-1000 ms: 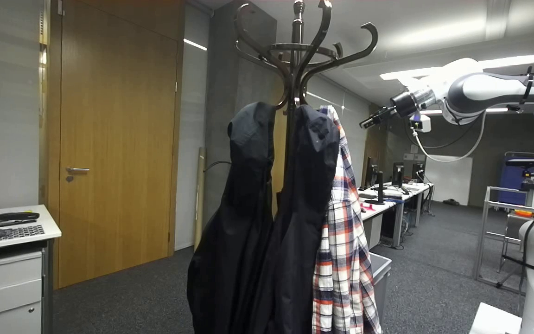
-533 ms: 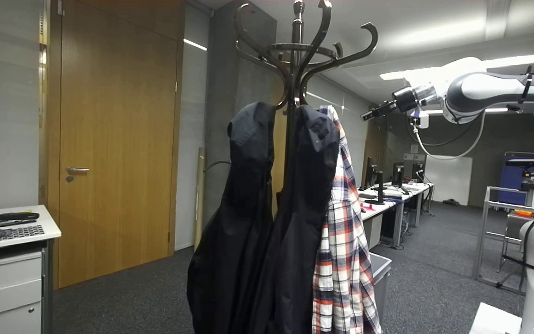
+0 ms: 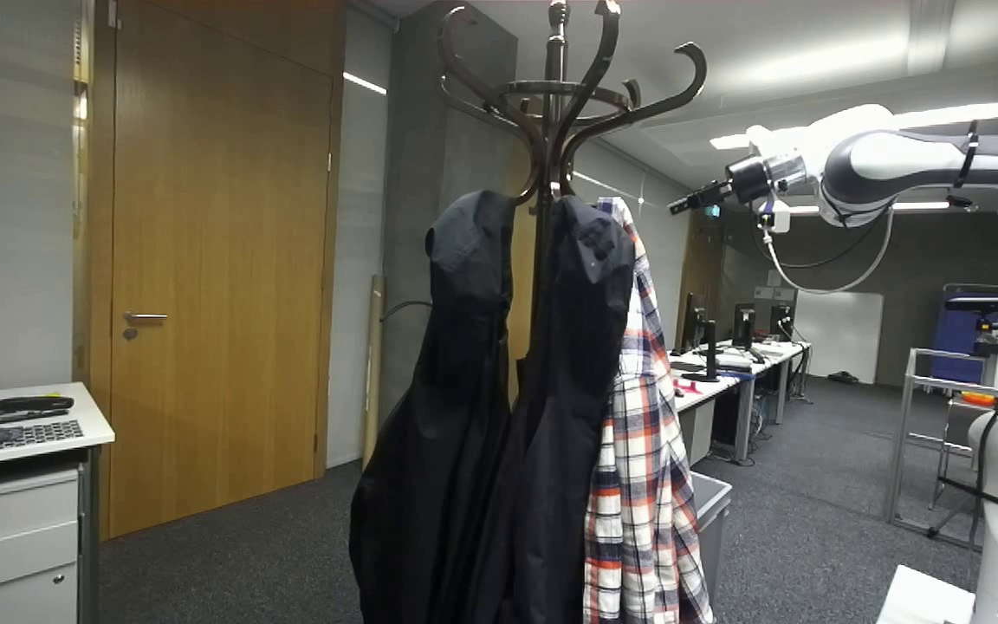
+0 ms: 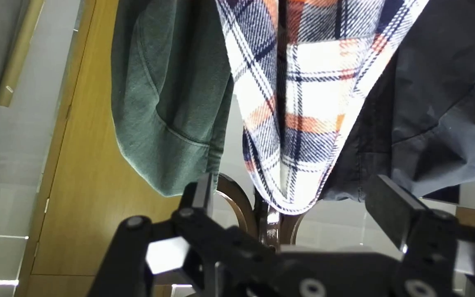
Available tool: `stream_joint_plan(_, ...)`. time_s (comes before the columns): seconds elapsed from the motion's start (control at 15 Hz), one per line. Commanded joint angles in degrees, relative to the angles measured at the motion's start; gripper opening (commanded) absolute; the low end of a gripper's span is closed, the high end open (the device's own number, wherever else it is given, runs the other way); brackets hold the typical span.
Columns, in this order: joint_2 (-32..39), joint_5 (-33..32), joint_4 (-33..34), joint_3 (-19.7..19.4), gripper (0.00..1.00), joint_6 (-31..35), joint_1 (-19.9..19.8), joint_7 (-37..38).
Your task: Put the shirt inside the grey object
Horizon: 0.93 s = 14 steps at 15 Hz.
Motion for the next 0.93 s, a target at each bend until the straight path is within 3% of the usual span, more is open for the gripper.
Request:
stream_joint_plan(0.0,3.9,3.8,3.2,-3.3,1.00,2.9,4.7,-3.9)
stream_joint_plan(0.47,8.2,10.2,6.9,-11.6,1.00,8.1,16.1,-11.6)
stream_joint_plan(0.87,10.5,13.8,9.2,-18.8,1.00,8.6,25.1,-17.1)
